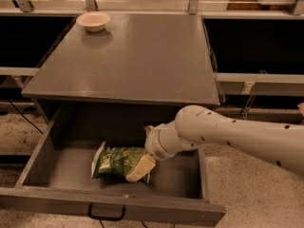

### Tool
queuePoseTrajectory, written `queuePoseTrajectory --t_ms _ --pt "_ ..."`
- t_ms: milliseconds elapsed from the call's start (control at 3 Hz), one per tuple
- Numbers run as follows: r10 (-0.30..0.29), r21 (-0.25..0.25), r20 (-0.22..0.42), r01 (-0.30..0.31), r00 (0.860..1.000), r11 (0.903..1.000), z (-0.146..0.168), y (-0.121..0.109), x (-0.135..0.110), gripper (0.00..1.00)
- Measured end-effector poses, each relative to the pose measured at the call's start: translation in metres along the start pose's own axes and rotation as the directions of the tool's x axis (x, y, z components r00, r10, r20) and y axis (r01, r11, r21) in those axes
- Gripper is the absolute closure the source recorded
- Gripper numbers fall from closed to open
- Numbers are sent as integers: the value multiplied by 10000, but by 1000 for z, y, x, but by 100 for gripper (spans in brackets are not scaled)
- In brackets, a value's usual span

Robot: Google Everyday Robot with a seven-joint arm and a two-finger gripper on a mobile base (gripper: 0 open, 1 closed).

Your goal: Pick green jalapeno chip bag from top drawer and place on counter

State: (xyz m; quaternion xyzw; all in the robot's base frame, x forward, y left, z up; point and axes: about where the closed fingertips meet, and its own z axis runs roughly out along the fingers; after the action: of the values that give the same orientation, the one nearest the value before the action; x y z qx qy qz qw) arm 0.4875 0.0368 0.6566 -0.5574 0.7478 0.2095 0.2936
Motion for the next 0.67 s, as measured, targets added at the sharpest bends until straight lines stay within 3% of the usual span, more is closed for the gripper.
queuePoseTrajectory --t_ms 333,667 --pt "12 496 -684 22 9977 9988 12 3 -2 0" --pt "-48 360 -615 70 9981 9993 14 5 -3 0"
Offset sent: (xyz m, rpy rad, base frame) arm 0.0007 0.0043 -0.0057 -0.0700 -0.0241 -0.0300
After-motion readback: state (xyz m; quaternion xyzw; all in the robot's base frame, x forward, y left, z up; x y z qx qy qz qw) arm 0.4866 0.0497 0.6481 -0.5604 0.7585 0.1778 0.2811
